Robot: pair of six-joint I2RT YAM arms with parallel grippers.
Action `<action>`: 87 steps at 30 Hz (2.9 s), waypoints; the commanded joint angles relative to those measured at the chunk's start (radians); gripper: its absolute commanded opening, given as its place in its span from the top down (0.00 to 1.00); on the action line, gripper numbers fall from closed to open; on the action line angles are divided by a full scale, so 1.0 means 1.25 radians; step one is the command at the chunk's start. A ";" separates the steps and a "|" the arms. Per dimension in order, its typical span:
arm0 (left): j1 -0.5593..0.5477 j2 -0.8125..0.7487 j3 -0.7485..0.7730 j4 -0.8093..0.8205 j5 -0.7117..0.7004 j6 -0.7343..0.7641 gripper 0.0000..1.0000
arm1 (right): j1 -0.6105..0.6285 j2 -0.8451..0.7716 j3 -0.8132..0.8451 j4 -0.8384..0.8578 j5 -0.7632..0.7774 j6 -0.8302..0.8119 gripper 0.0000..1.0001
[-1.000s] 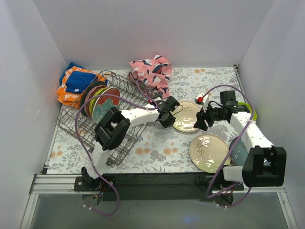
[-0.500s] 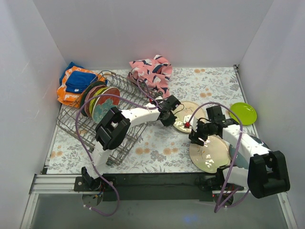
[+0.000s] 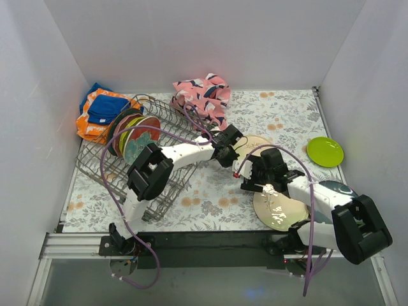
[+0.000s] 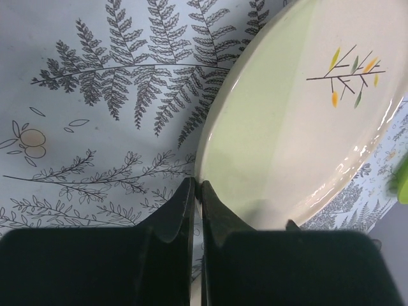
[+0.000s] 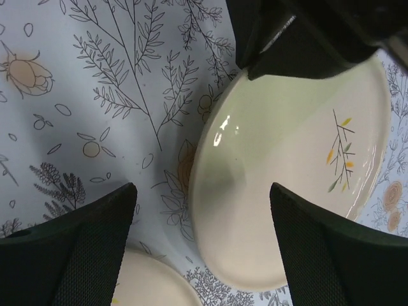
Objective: Load the plates into the dish rack
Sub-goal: Grab a plate with the left arm, then pass the plate from the left arm to the right, then pass the plate from the right arm to the left
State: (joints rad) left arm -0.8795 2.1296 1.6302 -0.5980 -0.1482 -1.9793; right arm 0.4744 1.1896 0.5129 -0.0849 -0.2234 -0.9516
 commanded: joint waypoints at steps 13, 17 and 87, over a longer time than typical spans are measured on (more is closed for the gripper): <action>-0.007 -0.125 0.025 0.060 0.034 -0.019 1.00 | 0.122 0.176 -0.112 0.340 0.317 -0.011 0.50; -0.007 -0.139 0.013 0.067 0.031 -0.025 1.00 | 0.121 0.166 -0.118 0.339 0.320 0.004 0.83; 0.083 -0.340 -0.278 0.454 0.147 -0.071 1.00 | 0.086 -0.150 0.138 -0.219 -0.133 0.268 0.30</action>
State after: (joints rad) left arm -0.7975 1.8439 1.2938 -0.2142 -0.0101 -1.9915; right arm 0.6132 1.0325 0.6193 -0.2020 -0.2680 -0.5510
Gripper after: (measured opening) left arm 0.167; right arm 0.673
